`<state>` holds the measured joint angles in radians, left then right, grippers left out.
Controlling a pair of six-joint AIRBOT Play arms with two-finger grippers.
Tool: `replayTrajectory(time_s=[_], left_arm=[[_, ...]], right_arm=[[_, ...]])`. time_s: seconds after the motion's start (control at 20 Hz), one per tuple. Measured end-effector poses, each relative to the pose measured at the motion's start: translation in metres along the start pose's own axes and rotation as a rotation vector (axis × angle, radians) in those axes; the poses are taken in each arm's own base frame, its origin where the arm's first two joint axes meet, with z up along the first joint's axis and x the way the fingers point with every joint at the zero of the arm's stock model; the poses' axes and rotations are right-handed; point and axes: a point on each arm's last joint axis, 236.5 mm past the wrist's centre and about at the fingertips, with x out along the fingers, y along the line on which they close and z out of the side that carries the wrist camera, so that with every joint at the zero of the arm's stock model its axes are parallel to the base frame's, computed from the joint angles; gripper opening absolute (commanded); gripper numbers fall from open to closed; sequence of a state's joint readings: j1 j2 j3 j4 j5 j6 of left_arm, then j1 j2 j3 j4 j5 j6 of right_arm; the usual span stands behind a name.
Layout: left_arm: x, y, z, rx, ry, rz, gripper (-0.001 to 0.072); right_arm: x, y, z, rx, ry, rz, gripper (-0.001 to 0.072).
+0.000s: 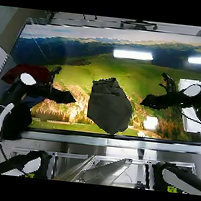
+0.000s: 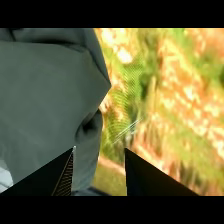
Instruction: Fold the shirts.
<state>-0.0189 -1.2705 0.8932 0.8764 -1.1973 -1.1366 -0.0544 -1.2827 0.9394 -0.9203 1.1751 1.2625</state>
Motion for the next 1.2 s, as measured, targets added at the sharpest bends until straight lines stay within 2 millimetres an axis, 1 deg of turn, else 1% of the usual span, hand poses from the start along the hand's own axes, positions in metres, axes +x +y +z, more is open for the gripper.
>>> replayTrajectory(time_s=[0.05,0.1,0.15,0.25,0.4,0.5,0.65,0.7,0.75,0.8,0.9,1.0,1.1,1.2], left_arm=[[0.014,0.007,-0.010,-0.026,0.028,-0.018,0.0343],[0.027,0.010,-0.019,-0.045,0.054,-0.042,0.0343],[0.039,0.009,-0.026,-0.058,0.076,-0.075,0.0343],[0.060,0.002,-0.031,-0.070,0.093,-0.144,0.0343],[0.088,-0.012,-0.030,-0.054,0.124,-0.209,0.0343],[0.103,-0.021,-0.026,-0.026,0.147,-0.231,0.0343],[0.118,-0.036,-0.020,0.014,0.174,-0.254,0.0330],[0.121,-0.040,-0.018,0.026,0.178,-0.259,0.0165],[0.123,-0.044,-0.015,0.038,0.180,-0.261,0.0001],[0.123,-0.049,-0.013,0.046,0.184,-0.270,0.0001],[0.121,-0.058,-0.008,0.052,0.193,-0.286,0.0000],[0.114,-0.069,-0.002,0.061,0.196,-0.306,0.0000],[0.099,-0.084,0.010,0.091,0.170,-0.320,-0.0001],[0.074,-0.104,0.026,0.139,0.114,-0.329,-0.0001]], right_arm=[[0.010,-0.003,0.001,0.015,0.021,0.019,0.0371],[0.018,-0.004,0.002,0.026,0.034,0.036,0.0371],[0.027,-0.005,0.003,0.038,0.048,0.058,0.0371],[0.042,-0.005,0.006,0.062,0.064,0.104,0.0371],[0.062,-0.002,0.006,0.097,0.089,0.175,0.0371],[0.073,0.002,0.005,0.110,0.102,0.211,0.0371],[0.084,0.010,0.003,0.119,0.120,0.251,0.0356],[0.086,0.014,0.003,0.120,0.122,0.263,0.0244],[0.088,0.017,0.003,0.118,0.122,0.278,0.0042],[0.089,0.021,0.004,0.115,0.117,0.293,0.0016],[0.088,0.031,0.008,0.106,0.104,0.336,0.0016],[0.083,0.044,0.013,0.094,0.088,0.393,0.0016],[0.074,0.058,0.020,0.071,0.076,0.445,0.0016],[0.059,0.075,0.029,0.025,0.061,0.490,0.0016]])
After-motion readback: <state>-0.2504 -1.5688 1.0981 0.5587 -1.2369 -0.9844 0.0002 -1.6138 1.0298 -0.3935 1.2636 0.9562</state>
